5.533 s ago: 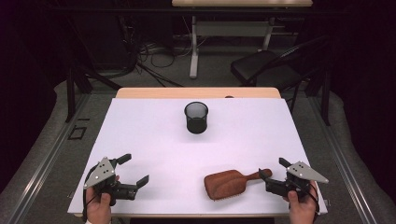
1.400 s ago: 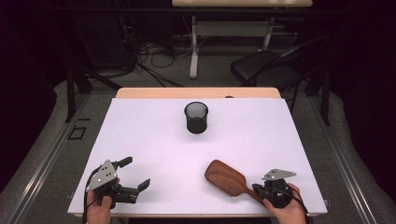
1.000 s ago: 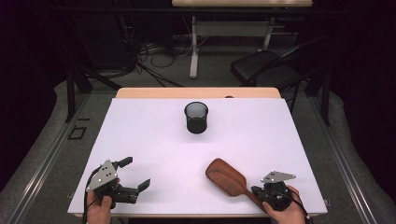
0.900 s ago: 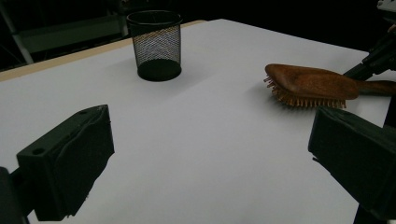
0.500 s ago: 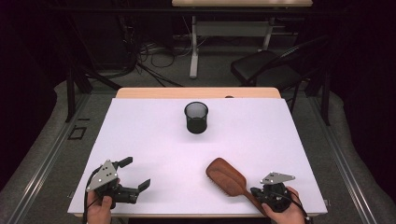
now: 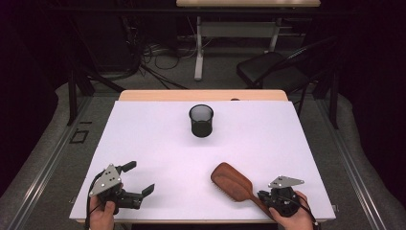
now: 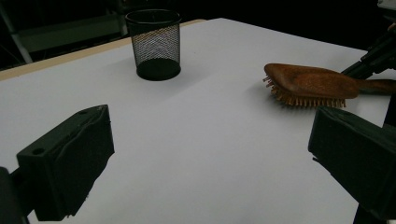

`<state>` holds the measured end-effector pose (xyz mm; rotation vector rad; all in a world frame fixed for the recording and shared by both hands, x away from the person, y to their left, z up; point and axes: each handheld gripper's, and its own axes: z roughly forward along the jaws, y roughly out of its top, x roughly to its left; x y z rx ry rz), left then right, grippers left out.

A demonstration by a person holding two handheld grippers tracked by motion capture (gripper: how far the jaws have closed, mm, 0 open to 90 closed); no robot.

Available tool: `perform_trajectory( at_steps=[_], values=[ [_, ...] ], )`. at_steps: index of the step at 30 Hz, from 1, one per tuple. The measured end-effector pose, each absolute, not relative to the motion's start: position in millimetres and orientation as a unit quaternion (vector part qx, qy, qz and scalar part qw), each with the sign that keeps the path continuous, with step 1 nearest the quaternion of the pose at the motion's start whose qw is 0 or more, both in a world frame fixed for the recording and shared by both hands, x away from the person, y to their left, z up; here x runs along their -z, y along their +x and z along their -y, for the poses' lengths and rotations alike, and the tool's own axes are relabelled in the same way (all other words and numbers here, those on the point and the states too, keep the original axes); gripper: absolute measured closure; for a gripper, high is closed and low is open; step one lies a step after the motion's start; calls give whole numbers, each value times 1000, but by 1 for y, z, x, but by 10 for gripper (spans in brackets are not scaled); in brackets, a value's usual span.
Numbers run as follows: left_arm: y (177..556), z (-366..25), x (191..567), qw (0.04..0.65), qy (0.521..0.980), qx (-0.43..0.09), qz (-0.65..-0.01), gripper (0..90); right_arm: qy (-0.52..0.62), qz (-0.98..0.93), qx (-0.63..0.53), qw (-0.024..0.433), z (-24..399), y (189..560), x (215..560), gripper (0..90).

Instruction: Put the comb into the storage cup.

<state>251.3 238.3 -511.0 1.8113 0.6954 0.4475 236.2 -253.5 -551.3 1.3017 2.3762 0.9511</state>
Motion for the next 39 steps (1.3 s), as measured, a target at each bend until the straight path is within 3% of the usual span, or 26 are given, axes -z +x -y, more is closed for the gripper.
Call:
perform_trajectory(
  at_steps=[21, 39],
  values=[
    [251, -238, 511, 542, 764, -189, -293, 3, 462, -804, -345, 146, 260, 237, 546, 723],
    [251, -238, 511, 541, 765, -189, -293, 3, 454, -798, -362, 162, 265, 237, 537, 378]
  ],
)
